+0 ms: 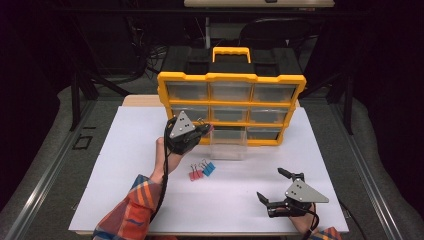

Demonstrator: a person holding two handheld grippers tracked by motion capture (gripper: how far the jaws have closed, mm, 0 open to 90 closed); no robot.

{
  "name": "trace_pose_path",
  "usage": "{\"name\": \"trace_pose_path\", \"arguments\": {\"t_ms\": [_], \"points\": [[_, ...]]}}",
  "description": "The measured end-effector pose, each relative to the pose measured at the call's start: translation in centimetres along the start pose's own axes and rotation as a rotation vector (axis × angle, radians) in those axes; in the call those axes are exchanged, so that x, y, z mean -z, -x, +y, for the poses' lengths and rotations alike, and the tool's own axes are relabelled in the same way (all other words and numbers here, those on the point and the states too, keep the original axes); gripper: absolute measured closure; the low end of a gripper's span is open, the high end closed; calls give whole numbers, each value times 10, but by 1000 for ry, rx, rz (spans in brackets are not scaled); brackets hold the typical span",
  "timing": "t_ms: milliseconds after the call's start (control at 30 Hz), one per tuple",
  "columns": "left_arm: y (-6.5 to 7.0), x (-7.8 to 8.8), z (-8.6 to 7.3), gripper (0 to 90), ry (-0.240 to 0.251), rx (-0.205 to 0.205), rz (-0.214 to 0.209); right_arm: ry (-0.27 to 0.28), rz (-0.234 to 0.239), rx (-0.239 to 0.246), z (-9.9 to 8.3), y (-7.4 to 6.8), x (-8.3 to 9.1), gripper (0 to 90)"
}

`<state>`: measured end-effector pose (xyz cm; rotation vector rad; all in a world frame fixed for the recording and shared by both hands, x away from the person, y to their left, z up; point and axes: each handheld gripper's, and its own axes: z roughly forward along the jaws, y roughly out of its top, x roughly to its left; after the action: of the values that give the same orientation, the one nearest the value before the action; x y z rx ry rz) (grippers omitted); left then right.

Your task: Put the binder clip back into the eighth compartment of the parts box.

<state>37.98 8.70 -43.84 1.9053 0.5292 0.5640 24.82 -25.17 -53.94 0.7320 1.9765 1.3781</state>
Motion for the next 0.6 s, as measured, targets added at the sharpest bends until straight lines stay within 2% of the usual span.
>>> {"name": "trace_pose_path", "arguments": {"t_ms": [233, 600], "points": [[4, -10, 6, 882, -4, 1, -39, -4, 2, -5, 0, 0, -1, 0], [12, -29, 8, 882, -24, -13, -77, -1, 4, -4, 0, -1, -1, 0]]}}
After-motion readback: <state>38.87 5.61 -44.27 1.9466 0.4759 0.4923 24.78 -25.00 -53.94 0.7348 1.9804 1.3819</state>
